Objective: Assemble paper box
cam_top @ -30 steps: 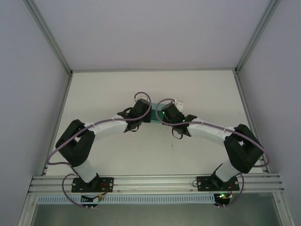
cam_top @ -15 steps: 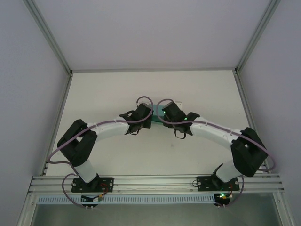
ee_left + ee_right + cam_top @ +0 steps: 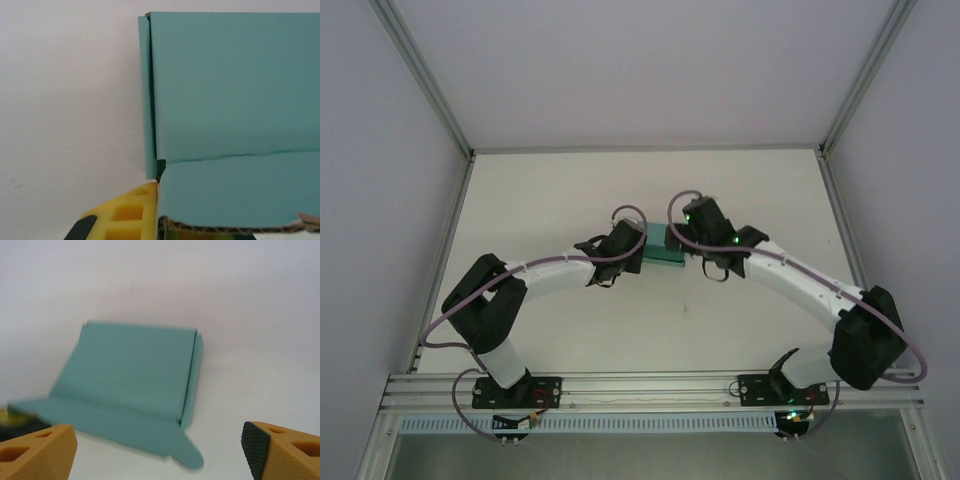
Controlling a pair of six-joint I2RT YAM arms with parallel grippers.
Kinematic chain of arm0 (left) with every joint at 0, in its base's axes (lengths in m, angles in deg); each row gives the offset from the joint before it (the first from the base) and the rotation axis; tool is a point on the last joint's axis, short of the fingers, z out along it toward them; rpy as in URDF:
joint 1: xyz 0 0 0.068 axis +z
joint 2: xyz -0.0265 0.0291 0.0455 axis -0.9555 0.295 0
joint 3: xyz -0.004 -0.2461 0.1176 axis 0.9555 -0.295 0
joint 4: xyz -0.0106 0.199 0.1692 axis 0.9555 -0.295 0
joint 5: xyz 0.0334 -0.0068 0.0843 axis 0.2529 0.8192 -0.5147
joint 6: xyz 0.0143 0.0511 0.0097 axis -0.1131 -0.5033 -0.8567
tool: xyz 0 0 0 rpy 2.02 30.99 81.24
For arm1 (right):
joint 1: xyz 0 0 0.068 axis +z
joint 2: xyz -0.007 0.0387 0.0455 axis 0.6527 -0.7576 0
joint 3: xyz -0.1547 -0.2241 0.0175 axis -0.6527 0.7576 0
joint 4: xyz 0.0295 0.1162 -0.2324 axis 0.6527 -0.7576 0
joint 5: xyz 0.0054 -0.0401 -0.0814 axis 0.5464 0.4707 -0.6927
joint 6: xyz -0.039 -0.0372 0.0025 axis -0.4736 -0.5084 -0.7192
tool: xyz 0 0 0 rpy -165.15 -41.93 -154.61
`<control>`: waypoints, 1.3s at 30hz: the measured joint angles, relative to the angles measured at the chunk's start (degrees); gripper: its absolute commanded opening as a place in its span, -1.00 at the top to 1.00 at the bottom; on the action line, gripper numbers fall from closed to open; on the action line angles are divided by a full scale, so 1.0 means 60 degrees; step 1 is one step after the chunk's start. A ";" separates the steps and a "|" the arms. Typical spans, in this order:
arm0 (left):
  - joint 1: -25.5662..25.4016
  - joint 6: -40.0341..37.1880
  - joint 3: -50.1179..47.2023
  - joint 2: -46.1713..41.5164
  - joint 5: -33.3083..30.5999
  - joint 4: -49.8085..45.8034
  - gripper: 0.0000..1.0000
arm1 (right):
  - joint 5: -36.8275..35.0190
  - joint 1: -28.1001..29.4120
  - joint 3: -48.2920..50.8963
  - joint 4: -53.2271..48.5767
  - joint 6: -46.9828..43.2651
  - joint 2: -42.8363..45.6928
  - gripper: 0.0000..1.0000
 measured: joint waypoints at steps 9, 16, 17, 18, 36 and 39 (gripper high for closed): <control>-0.0153 -0.0153 0.0000 0.0000 -0.0004 0.0004 0.65 | 0.0401 -0.0495 -0.0823 0.0656 -0.0452 -0.2816 -0.44; -0.0255 -0.0321 0.0004 -0.0117 0.0313 -0.1038 -0.10 | 0.0645 -0.0525 -0.0408 0.1118 -0.0164 -0.3526 -0.41; -0.0273 -0.0306 0.0004 -0.0248 0.0415 -0.1279 -0.18 | 0.0688 -0.0525 -0.0280 0.1275 -0.0098 -0.3526 -0.38; -0.0288 -0.0280 0.0004 -0.0415 0.0470 -0.1504 -0.26 | 0.0747 -0.0525 -0.0204 0.1417 -0.0047 -0.3508 -0.37; 0.1934 0.0506 0.2987 0.1359 0.2688 -0.2659 -0.74 | 0.1647 -0.0780 0.0736 0.3231 0.0288 -0.3399 -0.24; 0.2382 0.0466 0.2987 0.2011 0.3821 -0.2222 -0.60 | 0.1865 -0.0856 0.0758 0.3315 0.0237 -0.3395 -0.24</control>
